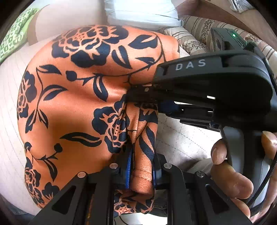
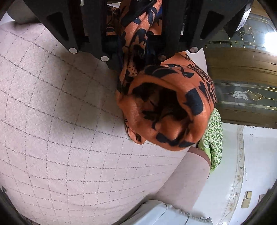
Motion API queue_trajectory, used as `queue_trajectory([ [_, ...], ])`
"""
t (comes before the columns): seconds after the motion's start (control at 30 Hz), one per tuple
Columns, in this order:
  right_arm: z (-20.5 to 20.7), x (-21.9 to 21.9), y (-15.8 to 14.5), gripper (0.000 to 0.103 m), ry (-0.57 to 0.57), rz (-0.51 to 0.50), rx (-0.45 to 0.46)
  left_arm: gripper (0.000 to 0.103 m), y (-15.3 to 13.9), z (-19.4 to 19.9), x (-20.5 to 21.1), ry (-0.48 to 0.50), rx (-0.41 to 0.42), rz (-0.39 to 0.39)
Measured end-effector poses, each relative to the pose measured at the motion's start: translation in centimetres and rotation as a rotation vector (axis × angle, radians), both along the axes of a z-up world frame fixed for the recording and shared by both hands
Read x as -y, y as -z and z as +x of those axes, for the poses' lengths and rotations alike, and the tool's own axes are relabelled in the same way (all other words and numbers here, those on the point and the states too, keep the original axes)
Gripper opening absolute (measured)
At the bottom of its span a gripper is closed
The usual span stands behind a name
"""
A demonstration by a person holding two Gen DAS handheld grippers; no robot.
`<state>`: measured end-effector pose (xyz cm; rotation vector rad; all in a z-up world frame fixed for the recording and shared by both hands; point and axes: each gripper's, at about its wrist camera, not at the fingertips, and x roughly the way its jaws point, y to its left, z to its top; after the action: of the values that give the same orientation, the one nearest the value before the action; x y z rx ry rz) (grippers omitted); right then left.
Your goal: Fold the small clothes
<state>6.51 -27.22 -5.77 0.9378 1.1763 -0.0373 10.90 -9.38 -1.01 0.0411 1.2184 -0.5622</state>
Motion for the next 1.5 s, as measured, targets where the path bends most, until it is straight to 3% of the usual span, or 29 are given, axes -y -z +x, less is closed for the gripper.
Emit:
queue_trajectory([
  [0.17, -0.6, -0.2, -0.4, 0.024, -0.01, -0.031, 0.019, 0.025, -2.1, -1.5, -1.3, -0.017, 0.009, -0.022],
  [0.27, -0.8, -0.3, -0.8, 0.025, 0.001, -0.039, 0.03, 0.031, -3.6, -2.7, -3.0, 0.008, 0.007, -0.083],
  [0.37, -1.3, -0.6, -0.8, 0.039, 0.021, -0.081, 0.008, 0.037, -5.8, -3.5, -6.2, 0.011, 0.004, -0.174],
  [0.4, -1.4, -0.8, -0.9, 0.044, 0.027, -0.111, -0.008, 0.044, -6.5, -3.5, -7.7, -0.007, 0.009, -0.201],
  [0.47, -1.7, -1.0, -1.3, 0.044, 0.035, -0.147, -0.009, 0.051, -7.3, -3.1, -10.6, -0.074, 0.026, -0.226],
  [0.7, -3.8, -2.4, -6.0, 0.057, 0.068, -0.333, 0.112, 0.051, -6.6, 2.0, -19.1, -0.269, 0.026, -0.241],
  [0.8, -3.2, -3.2, -7.8, 0.061, 0.015, -0.395, 0.129, 0.051, -7.2, 4.9, -19.5, -0.236, 0.056, -0.249],
  [0.83, -2.8, -3.4, -8.2, 0.07, -0.001, -0.432, 0.118, 0.051, -7.8, 5.9, -19.1, -0.205, 0.073, -0.249],
  [0.93, -0.2, -3.2, -8.6, 0.07, -0.041, -0.493, 0.062, 0.051, -9.6, 9.1, -16.6, -0.076, 0.133, -0.25],
  [1.0, 0.9, -3.3, -8.3, 0.066, -0.047, -0.485, 0.067, 0.051, -10.5, 10.2, -14.1, 0.028, 0.188, -0.202],
  [1.07, 1.2, -3.2, -6.7, 0.055, -0.06, -0.467, 0.064, 0.055, -10.4, 11.0, -11.0, 0.18, 0.23, -0.154],
  [1.1, 1.2, -3.0, -5.6, 0.041, -0.061, -0.451, 0.044, 0.058, -9.6, 11.7, -10.0, 0.229, 0.225, -0.147],
  [1.13, 1.3, -3.0, -4.4, 0.021, -0.067, -0.428, 0.004, 0.06, -8.7, 12.4, -8.8, 0.285, 0.197, -0.152],
  [1.2, 1.8, -3.0, -2.5, 0.009, -0.099, -0.41, -0.077, 0.062, -6.0, 14.1, -7.2, 0.354, 0.08, -0.149],
  [1.33, 1.9, -3.5, -1.7, 0.009, -0.141, -0.448, -0.121, 0.063, -3.0, 16.2, -8.4, 0.372, -0.043, -0.215],
  [1.43, 2.0, -3.6, -1.4, 0.009, -0.163, -0.423, -0.124, 0.062, -1.9, 17.7, -11.3, 0.33, -0.158, -0.327],
  [1.5, 2.2, -4.3, -1.6, 0.009, -0.196, -0.42, -0.111, 0.061, -1.6, 17.9, -13.3, 0.31, -0.169, -0.397],
])
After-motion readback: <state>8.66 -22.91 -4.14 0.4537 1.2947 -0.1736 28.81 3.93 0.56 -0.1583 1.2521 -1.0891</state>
